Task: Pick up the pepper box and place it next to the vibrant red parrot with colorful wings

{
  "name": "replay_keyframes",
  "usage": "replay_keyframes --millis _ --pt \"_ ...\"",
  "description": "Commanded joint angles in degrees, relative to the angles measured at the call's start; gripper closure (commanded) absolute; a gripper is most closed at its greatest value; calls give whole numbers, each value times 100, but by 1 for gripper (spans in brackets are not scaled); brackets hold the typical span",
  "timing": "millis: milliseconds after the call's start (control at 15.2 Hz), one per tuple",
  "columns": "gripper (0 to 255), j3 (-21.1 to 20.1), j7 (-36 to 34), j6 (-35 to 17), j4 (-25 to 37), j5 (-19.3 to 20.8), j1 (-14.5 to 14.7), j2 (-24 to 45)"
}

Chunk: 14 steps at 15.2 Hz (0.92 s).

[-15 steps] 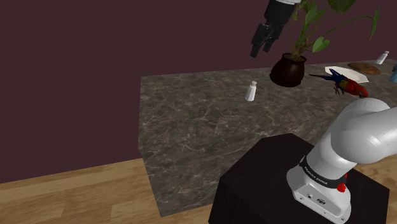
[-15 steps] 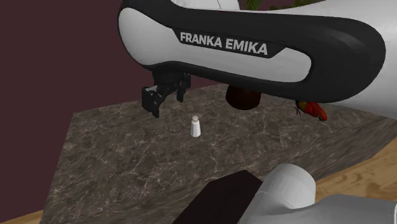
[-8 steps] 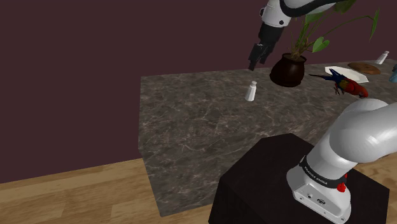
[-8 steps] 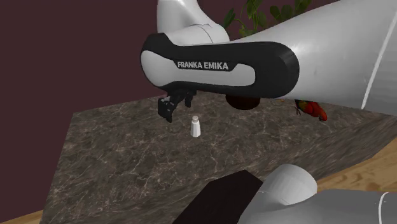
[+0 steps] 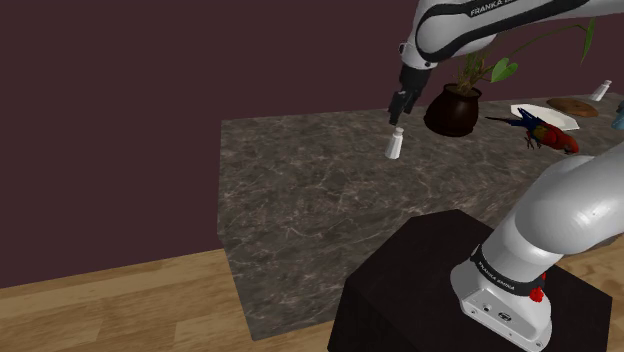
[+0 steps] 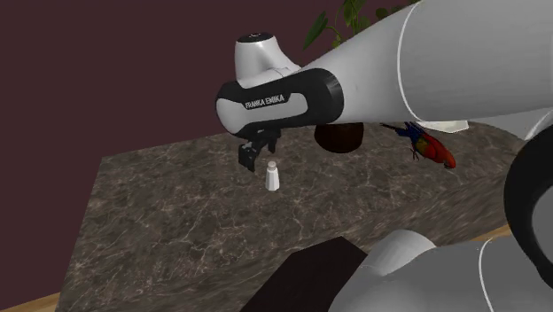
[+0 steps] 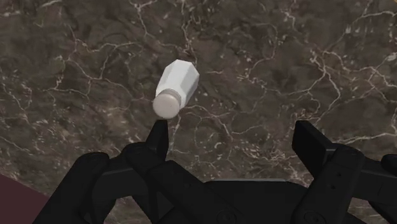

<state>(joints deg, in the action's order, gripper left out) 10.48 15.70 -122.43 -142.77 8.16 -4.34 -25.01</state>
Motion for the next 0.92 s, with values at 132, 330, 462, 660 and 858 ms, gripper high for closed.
replay_keyframes --millis 132,330,462,660,858 --pt "0 255 333 -549 93 168 -115 715" --pt "0 381 508 -830 194 225 -171 1135" --pt "0 401 515 -1001 127 222 -175 1239" --pt "0 431 528 -1259 37 214 -181 1406" --pt "0 455 543 -1481 -31 201 -185 1560"
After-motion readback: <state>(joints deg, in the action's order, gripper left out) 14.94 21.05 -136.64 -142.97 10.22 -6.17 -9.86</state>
